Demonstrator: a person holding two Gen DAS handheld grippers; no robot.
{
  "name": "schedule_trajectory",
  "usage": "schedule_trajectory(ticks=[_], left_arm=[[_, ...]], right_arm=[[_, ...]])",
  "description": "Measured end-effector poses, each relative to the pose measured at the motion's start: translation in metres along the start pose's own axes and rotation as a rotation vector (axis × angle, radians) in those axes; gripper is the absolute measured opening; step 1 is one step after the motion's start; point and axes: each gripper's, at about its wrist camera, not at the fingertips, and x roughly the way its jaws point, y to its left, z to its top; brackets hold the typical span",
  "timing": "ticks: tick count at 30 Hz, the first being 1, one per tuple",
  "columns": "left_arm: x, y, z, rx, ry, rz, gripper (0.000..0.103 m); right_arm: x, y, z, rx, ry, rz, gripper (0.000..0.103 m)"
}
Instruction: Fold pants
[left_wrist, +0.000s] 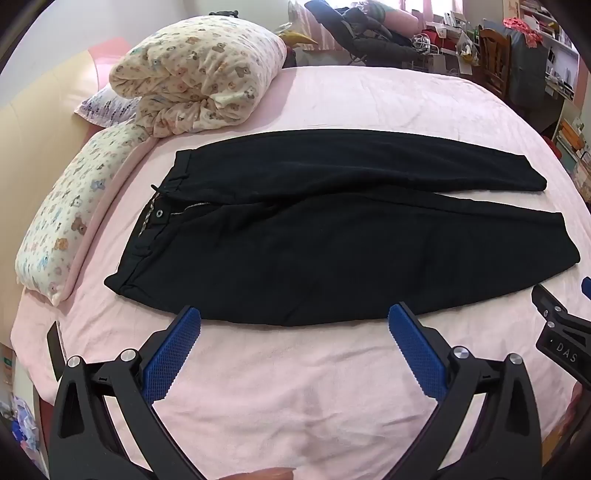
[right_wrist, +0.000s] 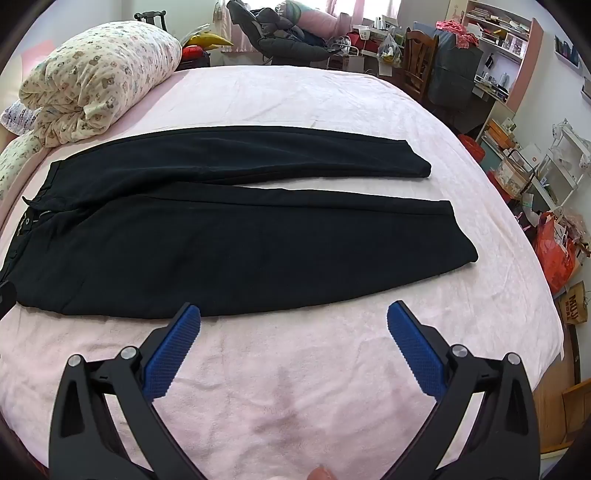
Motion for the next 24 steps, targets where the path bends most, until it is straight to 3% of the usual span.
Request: schedule_trajectory(ticks=[24], left_arm=[[0.0034,-0.0022,-0.0033,0.000,0.008,-0.002,0.102]], right_arm=[[-0.0008,0.0003,0.0055,-0.001,-0.006,-0.001,0.101]])
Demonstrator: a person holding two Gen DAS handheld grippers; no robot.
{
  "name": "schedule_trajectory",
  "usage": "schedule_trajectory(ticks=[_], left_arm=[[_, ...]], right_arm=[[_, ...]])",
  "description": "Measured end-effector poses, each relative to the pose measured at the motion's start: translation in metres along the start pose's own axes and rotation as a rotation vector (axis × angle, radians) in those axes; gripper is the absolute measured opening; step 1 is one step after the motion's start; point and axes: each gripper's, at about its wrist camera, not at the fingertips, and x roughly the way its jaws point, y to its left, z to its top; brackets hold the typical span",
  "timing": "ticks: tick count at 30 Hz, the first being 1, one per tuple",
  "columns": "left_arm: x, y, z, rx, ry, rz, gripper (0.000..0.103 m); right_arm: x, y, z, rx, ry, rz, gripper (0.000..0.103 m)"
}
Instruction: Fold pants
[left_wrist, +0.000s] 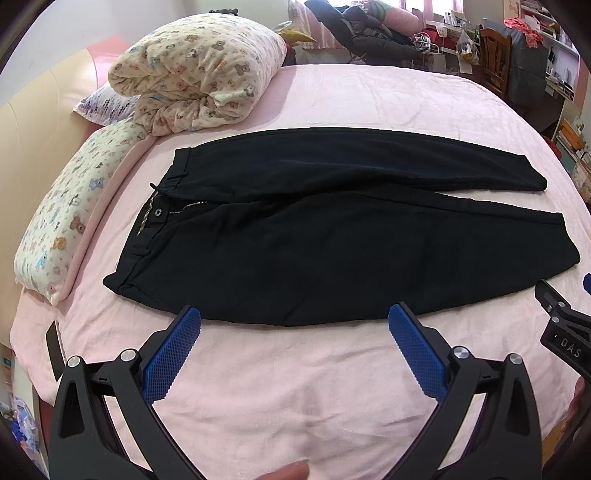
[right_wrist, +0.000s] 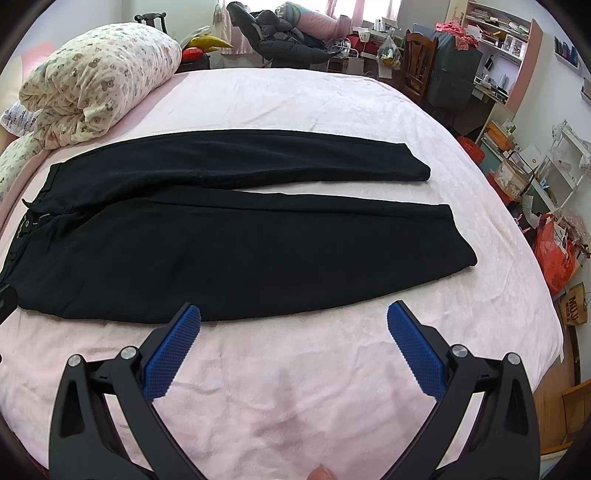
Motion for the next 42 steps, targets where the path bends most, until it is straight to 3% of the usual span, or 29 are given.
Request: schedule_trajectory(ticks=[42], left_arm=[[0.0023,0.0056,0.0049,-0.015,0.010,0.002,0.102]], right_arm=[[-0.0016,-0.0005,0.0042,0.002,-0.001,0.005,0.101]])
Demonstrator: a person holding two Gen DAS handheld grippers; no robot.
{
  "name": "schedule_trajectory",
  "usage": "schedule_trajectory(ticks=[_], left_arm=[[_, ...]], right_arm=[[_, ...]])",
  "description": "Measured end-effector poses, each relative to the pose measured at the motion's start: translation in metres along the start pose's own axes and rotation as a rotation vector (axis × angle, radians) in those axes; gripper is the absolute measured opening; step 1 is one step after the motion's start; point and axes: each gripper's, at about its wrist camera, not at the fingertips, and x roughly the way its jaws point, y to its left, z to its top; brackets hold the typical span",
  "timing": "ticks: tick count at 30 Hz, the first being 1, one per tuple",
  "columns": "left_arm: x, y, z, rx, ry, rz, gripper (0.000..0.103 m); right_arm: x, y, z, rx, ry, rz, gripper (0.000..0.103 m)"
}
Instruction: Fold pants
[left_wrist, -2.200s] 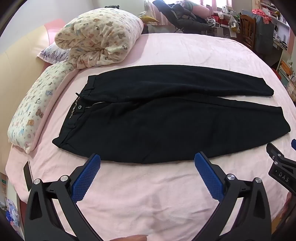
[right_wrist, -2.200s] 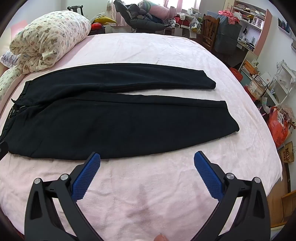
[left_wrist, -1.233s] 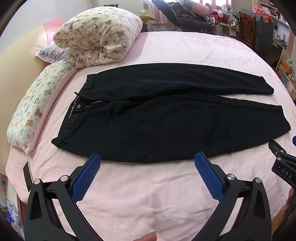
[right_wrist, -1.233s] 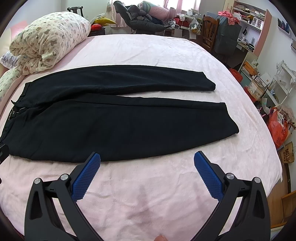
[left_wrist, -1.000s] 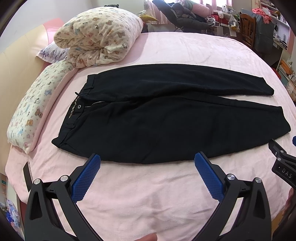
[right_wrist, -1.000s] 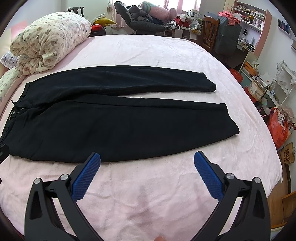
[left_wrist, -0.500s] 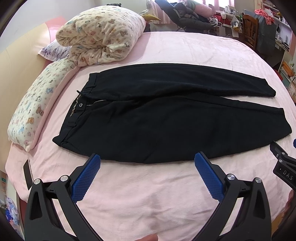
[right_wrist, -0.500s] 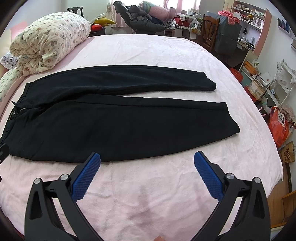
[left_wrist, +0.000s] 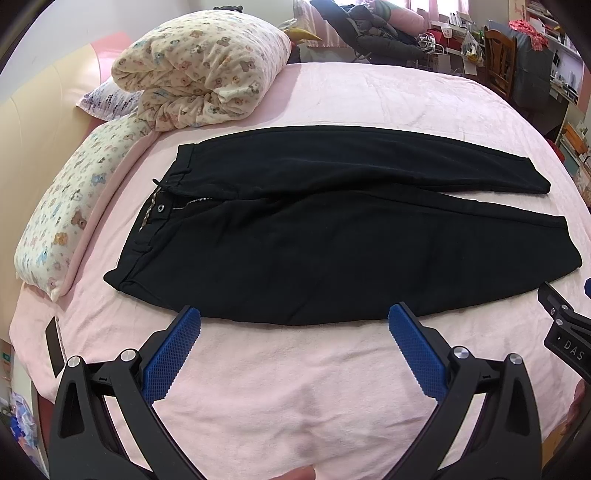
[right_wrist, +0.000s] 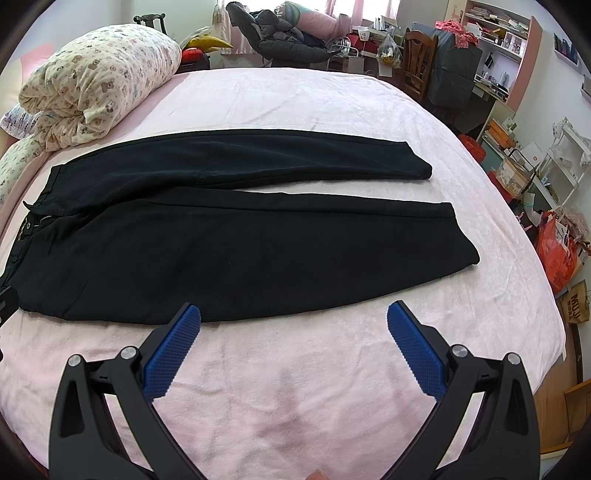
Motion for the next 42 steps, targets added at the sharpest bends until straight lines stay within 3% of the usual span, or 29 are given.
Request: schedule_trajectory(ticks=[42], left_arm=[[0.0027,0.0025,-0.0029,-0.012,0.011,-0.002,0.102]], right_arm=[[0.0048,-0.0036,-0.0013,0.014,0.004,0.009,0.101]])
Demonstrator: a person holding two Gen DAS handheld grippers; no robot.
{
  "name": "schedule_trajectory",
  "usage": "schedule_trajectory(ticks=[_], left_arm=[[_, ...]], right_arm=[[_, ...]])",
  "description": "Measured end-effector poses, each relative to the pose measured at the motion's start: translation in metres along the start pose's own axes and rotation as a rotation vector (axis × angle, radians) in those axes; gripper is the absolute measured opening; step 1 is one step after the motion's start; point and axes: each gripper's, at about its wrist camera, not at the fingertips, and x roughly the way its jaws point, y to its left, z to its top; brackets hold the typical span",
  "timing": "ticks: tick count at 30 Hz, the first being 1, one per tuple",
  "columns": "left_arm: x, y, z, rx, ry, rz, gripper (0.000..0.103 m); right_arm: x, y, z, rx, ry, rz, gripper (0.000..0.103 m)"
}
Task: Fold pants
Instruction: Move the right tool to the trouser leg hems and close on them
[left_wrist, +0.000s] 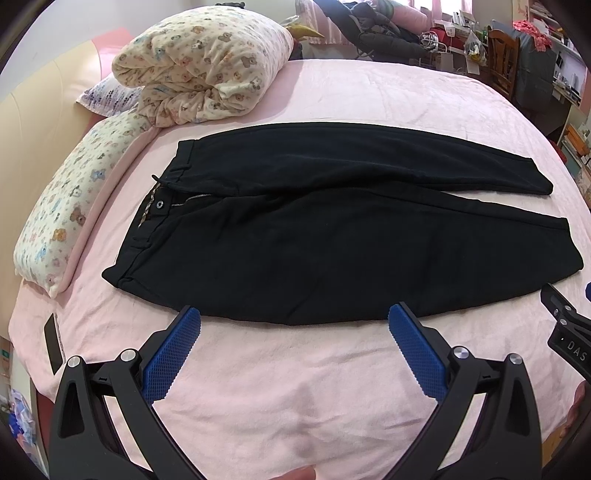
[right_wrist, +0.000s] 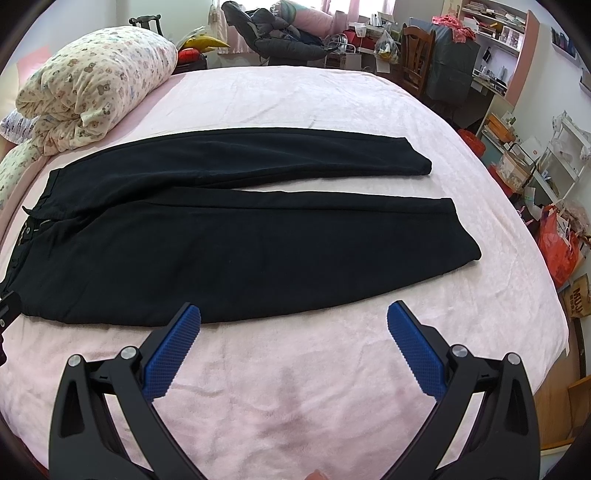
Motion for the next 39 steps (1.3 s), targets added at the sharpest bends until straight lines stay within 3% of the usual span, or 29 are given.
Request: schedule_trajectory(ticks=[8,16,23,32,39], left_arm=[[0.012,-0.001,0.012,-0.018,0.024,0.010,0.102],[0.035,-0.001,0.033,-0.083,0.063,0.002,0.102],[0.060,-0.018,0.049,-0.124,0.111,0.007,0.102],[0.089,-0.046,0.041,-0.175,0.239,-0.060,0.102],[0.109,-0.057,0.032,-0.230,0.308,-0.121,0.102]], right_arm=[[0.010,-0.009,0.014,0.018,0.004,0.029,0.101],[0.049,-0.042,0.066,0.129,0.076,0.121,0.101],[0.119,-0.124,0.139,0.365,0.169,0.209,0.101],[0.213,-0.251,0.219,0.695,0.261,0.307,0.101],[0.289,-0.309,0.285,0.785,0.326,0.264,0.099]])
